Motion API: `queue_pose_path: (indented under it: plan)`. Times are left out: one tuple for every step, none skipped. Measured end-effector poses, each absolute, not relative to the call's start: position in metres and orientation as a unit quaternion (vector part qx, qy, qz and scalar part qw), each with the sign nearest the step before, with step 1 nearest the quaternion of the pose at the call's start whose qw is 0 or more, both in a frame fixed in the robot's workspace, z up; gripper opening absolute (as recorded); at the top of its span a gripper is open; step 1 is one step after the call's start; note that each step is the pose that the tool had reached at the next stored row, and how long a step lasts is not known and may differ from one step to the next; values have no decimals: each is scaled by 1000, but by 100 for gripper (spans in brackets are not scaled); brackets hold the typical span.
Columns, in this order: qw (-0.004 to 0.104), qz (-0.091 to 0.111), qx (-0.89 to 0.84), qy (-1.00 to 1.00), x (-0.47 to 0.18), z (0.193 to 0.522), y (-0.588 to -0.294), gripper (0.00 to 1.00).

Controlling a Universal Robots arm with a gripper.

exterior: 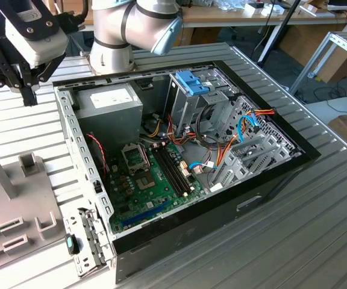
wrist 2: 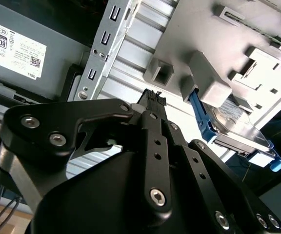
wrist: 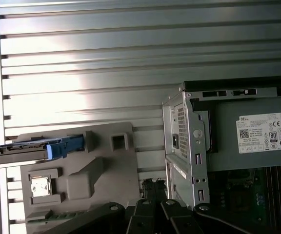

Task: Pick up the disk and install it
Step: 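Reach for the disk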

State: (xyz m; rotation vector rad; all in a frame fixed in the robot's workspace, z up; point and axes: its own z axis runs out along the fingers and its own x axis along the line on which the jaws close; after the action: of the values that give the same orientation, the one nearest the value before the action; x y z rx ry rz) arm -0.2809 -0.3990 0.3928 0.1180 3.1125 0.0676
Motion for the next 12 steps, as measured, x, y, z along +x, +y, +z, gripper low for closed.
queue_pose_path:
  plan:
    - [13,22,38,999,-284,393,-399,11]
    - [13,22,38,999,-287,393,-399,11]
    - [13,22,38,999,-293,393,-399,11]
    - [13,22,38,999,-297,393,-399,11]
    - [13,22,38,999,-298,393,-399,11]
    - [13,22,38,999,-299,393,-399,11]
    - [13,22,38,999,-299,393,-399,11]
    - [13,22,38,999,-299,393,-399,11]
    - [13,22,38,999,-299,393,-399,11]
    - [13,22,38,999,-299,393,-399,11]
    - [13,22,38,999,-299,393,-399,11]
    - [13,22,38,999,-300,393,-399,11]
